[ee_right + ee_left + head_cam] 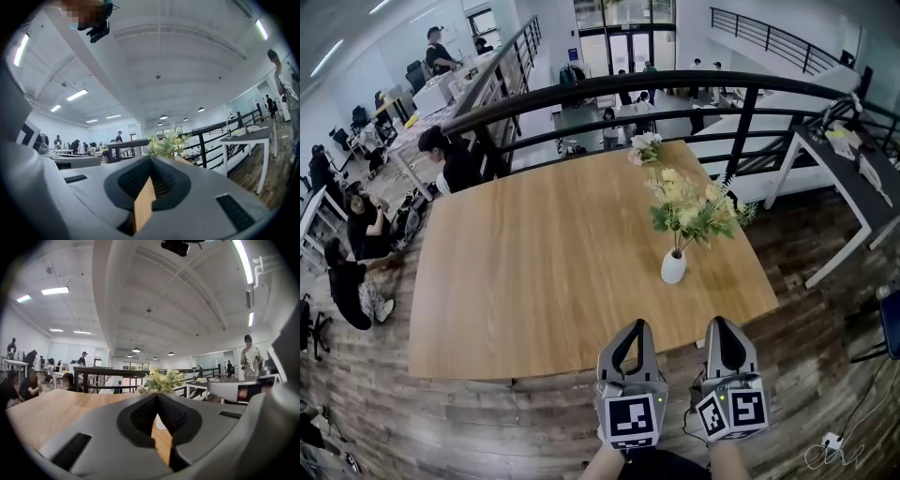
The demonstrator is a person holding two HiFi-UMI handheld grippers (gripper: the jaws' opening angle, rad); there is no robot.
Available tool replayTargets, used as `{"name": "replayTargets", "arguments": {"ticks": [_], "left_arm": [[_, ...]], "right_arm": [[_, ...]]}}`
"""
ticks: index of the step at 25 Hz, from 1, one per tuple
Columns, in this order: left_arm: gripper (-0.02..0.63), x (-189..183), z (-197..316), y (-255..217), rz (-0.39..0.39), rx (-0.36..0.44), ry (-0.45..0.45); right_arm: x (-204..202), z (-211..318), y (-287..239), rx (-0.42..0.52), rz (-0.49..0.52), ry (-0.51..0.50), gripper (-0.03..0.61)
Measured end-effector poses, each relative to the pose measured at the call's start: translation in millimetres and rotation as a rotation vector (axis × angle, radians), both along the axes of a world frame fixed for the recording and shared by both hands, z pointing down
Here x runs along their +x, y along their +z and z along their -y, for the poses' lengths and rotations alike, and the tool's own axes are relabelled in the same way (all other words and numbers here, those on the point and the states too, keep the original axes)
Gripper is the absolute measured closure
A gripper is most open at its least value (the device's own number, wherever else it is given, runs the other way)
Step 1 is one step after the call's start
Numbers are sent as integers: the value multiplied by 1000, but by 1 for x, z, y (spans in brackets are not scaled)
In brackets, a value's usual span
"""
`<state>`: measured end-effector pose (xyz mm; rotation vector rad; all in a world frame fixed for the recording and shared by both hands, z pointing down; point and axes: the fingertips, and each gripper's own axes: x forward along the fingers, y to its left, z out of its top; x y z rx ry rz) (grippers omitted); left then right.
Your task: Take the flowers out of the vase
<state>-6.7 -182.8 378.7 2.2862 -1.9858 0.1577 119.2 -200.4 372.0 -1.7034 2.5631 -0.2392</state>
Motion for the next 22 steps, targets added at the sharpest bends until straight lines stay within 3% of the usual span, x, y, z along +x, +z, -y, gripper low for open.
{"name": "replayTargets", "arguments": {"ticks": [3, 9, 15, 22], "left_arm": [[598, -7, 13, 2, -11, -19, -1], [598, -22, 43, 1, 0, 25, 2], [598, -30, 59, 9, -23, -22, 6], [598, -41, 71, 13, -25, -5, 9]], "right_arm": [[-7, 14, -1, 0, -4, -1, 583], [-19, 41, 3, -8, -7, 10, 583], [-29, 59, 8, -14, -15, 19, 583], [-36, 70, 14, -16, -28, 37, 583]]}}
